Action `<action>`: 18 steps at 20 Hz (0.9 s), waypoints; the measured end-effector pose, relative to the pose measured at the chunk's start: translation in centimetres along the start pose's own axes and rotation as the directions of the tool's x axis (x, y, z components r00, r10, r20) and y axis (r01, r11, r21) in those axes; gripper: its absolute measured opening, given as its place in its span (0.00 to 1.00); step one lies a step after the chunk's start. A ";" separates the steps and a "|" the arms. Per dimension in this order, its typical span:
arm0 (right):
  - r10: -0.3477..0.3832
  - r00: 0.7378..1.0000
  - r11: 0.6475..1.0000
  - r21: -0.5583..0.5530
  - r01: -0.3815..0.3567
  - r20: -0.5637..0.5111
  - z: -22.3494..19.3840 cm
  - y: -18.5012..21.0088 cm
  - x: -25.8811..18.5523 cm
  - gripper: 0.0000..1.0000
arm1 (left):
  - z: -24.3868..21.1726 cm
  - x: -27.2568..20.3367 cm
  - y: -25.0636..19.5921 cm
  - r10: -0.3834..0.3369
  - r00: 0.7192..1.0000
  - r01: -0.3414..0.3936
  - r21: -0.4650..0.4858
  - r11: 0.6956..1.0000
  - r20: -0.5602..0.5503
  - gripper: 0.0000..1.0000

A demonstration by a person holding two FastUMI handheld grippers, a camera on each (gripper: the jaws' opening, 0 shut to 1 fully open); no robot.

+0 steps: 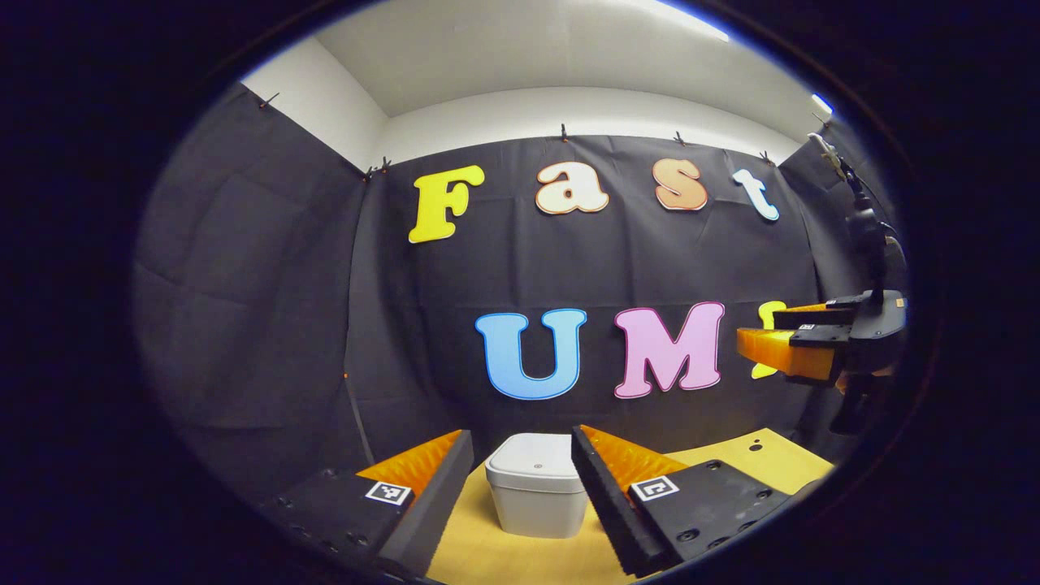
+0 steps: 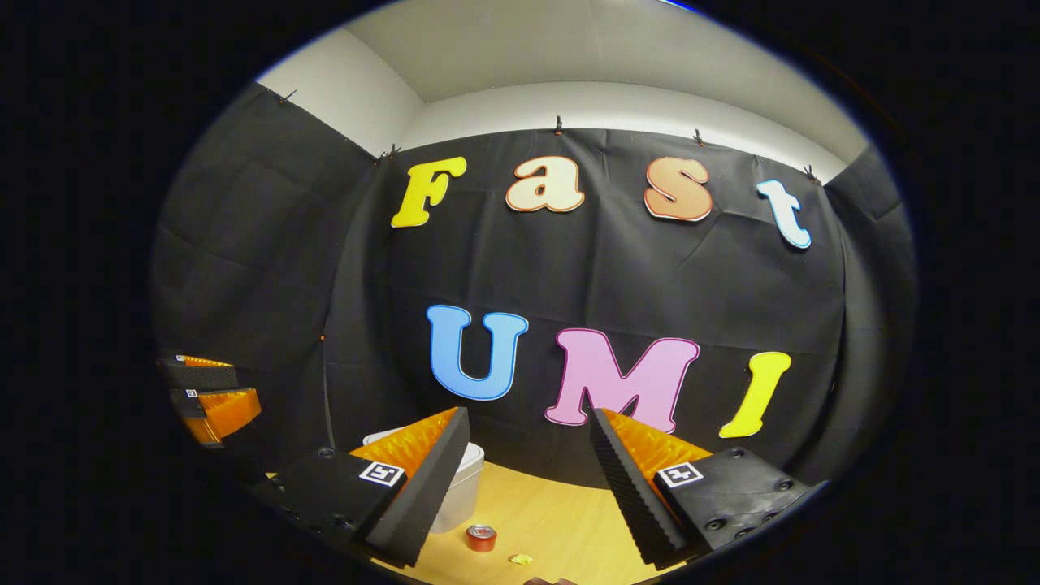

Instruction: Press the lid of the desktop garbage bin to open it, pick up the crumpled paper on the desktop and throw it into the bin, then pick up the pop can on the desktop and drop it into the bin, and finally close the garbage bin lid.

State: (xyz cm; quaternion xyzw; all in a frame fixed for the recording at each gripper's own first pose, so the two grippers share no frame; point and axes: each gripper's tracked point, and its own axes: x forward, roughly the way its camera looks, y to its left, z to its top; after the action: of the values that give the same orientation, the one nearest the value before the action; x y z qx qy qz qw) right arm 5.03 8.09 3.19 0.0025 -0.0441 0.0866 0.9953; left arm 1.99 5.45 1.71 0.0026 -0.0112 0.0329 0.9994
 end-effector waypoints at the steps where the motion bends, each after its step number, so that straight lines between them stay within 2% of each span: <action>1: -0.011 1.000 1.000 -0.006 0.011 0.008 0.3 -0.3 0.0 0.96 | -0.4 0.5 -0.2 -0.021 1.000 0.021 -0.009 1.000 -0.002 0.73; 2: -0.026 1.000 0.999 -0.019 0.026 0.017 0.6 -0.7 -0.4 0.96 | -0.7 0.9 -0.3 -0.033 0.999 0.033 -0.021 0.999 -0.007 0.68; 3: -0.045 0.999 0.998 -0.035 0.046 0.026 0.9 -1.2 -0.5 0.96 | -1.2 1.4 -0.4 -0.056 0.998 0.055 -0.034 0.998 -0.012 0.44; 4: -0.067 0.997 0.997 -0.043 0.068 0.031 1.1 -1.8 -0.7 0.96 | -1.5 2.0 -0.5 -0.077 0.997 0.077 -0.035 0.996 0.000 0.34; 5: -0.089 0.996 0.995 -0.042 0.090 0.031 1.1 -2.4 -1.0 0.96 | -2.5 3.2 -0.4 -0.095 0.996 0.095 -0.036 0.995 -0.002 0.11; 7: -0.132 0.991 0.990 -0.039 0.133 0.027 1.1 -3.4 -1.9 0.96 | -5.3 5.3 -0.9 -0.174 0.983 0.170 -0.068 0.983 -0.061 0.06; 9: -0.170 0.984 0.982 -0.070 0.174 0.050 1.5 -4.5 -2.6 0.96 | -7.7 7.8 -1.2 -0.232 0.965 0.213 -0.155 0.965 -0.122 0.05; 10: -0.177 0.982 0.979 -0.093 0.182 0.065 1.6 -4.7 -2.5 0.96 | -8.6 9.5 -0.8 -0.244 0.960 0.222 -0.155 0.963 -0.139 0.05; 11: -0.178 0.982 0.976 -0.116 0.184 0.063 1.1 -4.8 -2.1 1.00 | -9.2 11.5 -0.4 -0.248 0.957 0.231 -0.125 0.965 -0.149 0.05; 12: -0.175 0.984 0.975 -0.132 0.179 0.045 0.3 -4.9 -1.8 0.96 | -9.9 13.2 -0.5 -0.264 0.949 0.246 -0.117 0.962 -0.171 0.05; 13: -0.167 0.986 0.977 -0.135 0.168 0.017 -0.7 -4.9 -1.4 0.96 | -10.6 14.9 -1.0 -0.299 0.934 0.273 -0.148 0.951 -0.198 0.05; 15: -0.157 0.987 0.980 -0.129 0.153 -0.026 -2.6 -5.4 -0.3 0.96 | -12.2 18.3 -1.5 -0.306 0.920 0.266 -0.181 0.947 -0.245 0.05; 18: -0.159 0.983 0.978 -0.147 0.145 -0.088 -5.5 -6.8 2.1 0.96 | -15.4 21.6 -1.3 -0.294 0.902 0.264 -0.134 0.955 -0.315 0.06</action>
State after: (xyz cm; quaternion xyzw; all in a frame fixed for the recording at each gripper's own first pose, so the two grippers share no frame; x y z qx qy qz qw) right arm 8.70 1.82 -2.10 -0.0685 -0.0001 0.0068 0.9976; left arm 23.93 5.68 -13.24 -0.0454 0.1561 -0.1110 0.9804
